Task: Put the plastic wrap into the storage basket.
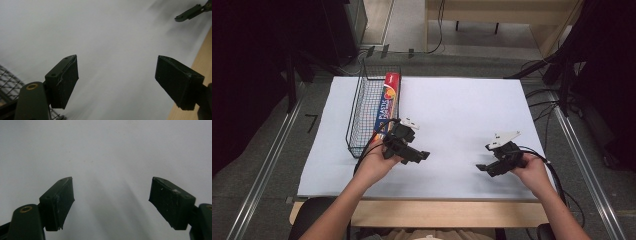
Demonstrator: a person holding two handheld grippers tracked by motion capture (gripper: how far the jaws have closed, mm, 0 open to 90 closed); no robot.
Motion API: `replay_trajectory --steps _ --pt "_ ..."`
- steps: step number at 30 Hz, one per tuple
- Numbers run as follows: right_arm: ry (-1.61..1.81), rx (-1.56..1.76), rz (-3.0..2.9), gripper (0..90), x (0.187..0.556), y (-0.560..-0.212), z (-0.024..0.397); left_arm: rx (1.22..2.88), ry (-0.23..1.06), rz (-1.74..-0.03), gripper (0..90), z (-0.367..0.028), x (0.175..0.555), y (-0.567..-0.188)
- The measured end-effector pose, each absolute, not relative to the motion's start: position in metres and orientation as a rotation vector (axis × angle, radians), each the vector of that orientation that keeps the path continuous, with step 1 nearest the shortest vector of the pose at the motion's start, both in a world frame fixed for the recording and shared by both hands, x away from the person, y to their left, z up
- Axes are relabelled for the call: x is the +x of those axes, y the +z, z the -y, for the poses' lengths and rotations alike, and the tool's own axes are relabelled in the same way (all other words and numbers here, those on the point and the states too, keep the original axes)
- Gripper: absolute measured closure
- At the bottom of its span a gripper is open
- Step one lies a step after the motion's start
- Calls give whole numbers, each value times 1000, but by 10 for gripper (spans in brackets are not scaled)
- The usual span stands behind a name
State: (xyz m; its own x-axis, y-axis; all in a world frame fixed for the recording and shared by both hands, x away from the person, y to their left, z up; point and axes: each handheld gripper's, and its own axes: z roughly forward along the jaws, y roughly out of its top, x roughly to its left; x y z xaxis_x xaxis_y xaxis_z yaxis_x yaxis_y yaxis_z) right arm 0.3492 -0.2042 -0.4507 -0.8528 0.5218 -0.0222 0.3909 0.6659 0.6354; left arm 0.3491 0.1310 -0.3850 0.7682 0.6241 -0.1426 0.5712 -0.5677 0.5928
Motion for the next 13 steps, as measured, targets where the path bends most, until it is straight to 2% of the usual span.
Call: replay_trajectory --steps 6,13 --pt "933 737 -2691 206 349 -452 205 2338 51 -815 193 -123 346 -394" --pt "914 738 -2709 206 350 -453 204 2337 61 -771 194 -119 345 -411"
